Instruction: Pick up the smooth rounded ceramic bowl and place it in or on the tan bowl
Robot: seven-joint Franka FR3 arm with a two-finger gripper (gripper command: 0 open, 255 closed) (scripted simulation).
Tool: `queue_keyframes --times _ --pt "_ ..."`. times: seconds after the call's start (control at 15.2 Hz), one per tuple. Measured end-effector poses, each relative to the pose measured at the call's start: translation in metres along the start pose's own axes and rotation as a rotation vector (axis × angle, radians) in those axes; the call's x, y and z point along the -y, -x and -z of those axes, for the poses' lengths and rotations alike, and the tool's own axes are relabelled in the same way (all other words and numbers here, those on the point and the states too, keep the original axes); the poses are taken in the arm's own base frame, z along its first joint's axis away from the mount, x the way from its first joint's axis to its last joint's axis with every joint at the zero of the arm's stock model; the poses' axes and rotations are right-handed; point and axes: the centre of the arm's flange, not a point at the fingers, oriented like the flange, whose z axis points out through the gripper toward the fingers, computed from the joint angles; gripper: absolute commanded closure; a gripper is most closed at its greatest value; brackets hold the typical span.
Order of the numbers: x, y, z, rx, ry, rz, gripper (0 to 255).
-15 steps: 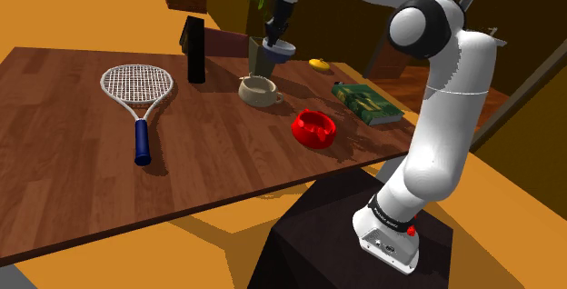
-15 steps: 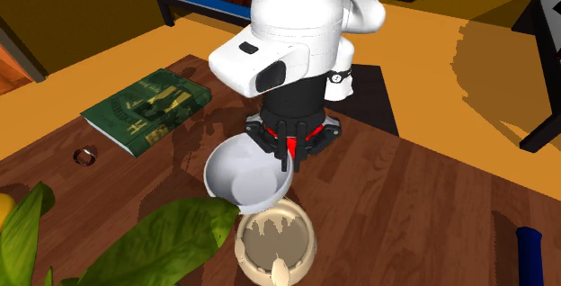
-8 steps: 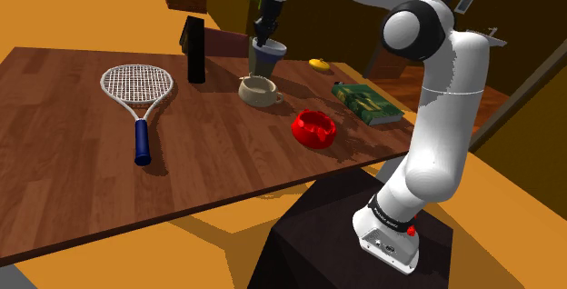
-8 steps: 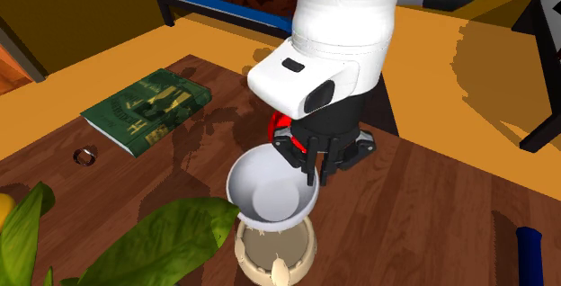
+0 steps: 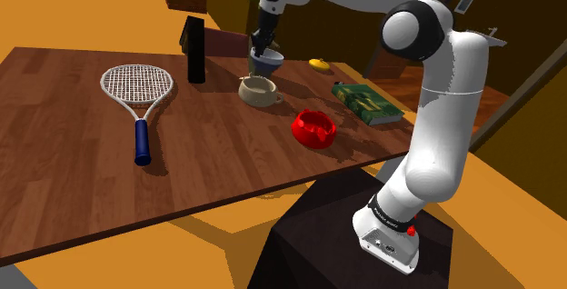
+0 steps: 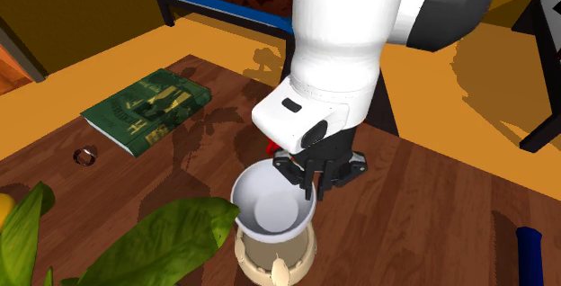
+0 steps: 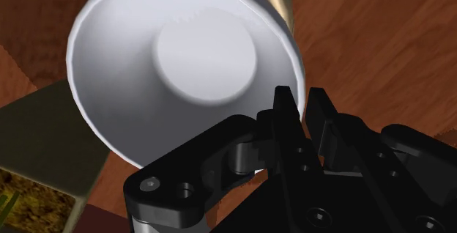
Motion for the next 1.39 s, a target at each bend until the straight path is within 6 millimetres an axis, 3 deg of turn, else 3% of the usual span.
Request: queue_keyframes --times 0.66,1.06,1.12,1.39 --pt "0.001 0.006 -0.053 0.0 0.0 0.0 255" --pt "0.0 0.007 -0.06 0.0 0.0 0.0 255" --pt "0.0 0.007 -0.06 0.0 0.0 0.0 0" --pt "0.0 0.007 -0.06 -0.001 0.0 0.0 0"
